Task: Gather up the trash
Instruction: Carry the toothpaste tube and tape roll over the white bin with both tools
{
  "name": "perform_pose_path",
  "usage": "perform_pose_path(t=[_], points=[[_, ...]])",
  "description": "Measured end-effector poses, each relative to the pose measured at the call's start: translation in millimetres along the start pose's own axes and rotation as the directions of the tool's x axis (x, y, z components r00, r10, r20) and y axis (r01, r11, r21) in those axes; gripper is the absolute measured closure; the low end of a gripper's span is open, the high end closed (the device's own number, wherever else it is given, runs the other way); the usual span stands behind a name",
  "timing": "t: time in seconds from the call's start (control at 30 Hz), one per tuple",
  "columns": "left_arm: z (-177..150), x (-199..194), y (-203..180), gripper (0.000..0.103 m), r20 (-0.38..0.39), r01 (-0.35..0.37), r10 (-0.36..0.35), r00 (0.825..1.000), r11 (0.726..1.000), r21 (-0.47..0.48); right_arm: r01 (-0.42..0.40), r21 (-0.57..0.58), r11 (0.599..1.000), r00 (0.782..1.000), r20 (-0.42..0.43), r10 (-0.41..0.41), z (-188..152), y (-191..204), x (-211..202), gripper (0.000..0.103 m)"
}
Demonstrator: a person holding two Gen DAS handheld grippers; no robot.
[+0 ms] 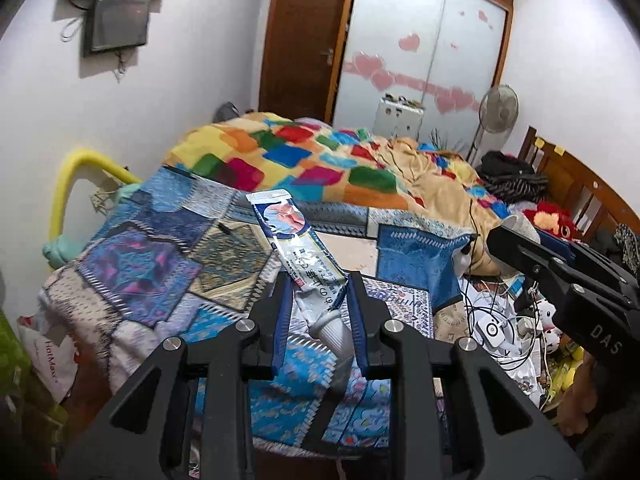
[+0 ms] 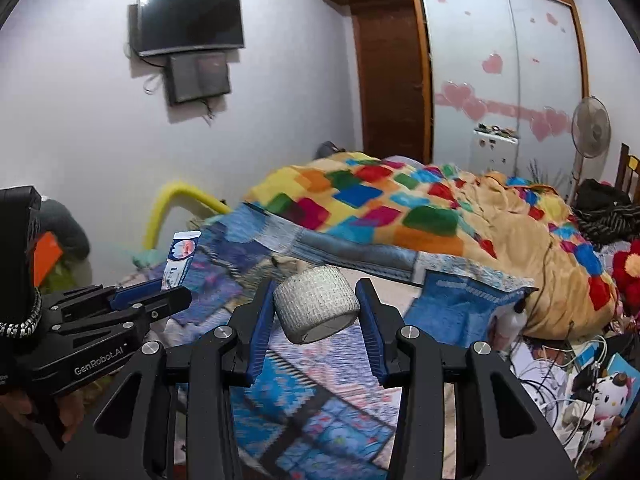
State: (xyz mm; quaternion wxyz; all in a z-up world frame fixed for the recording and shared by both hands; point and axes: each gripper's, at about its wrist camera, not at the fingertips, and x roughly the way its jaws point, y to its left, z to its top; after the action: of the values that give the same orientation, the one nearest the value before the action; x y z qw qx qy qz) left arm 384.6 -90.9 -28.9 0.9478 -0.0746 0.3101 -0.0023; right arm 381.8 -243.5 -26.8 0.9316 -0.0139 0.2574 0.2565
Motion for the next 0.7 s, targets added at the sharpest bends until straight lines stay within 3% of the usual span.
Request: perform_pose_path(t=[0.4,0.7], points=[[-51,-103,85,0.076,0.054,-0.14,0.145,0.988,0.987,-0.076,-0.146,-0.078,0.986,0.989,-0.007,0.146,-18,105,-27,0.065],[-100,-145,161,0.076,0.008,-0.241,0.245,0.969,0.958,-0.155,-0.265,-0.154,0.952,0.964,-0.083,0.254,-45,191,-14,0.065]])
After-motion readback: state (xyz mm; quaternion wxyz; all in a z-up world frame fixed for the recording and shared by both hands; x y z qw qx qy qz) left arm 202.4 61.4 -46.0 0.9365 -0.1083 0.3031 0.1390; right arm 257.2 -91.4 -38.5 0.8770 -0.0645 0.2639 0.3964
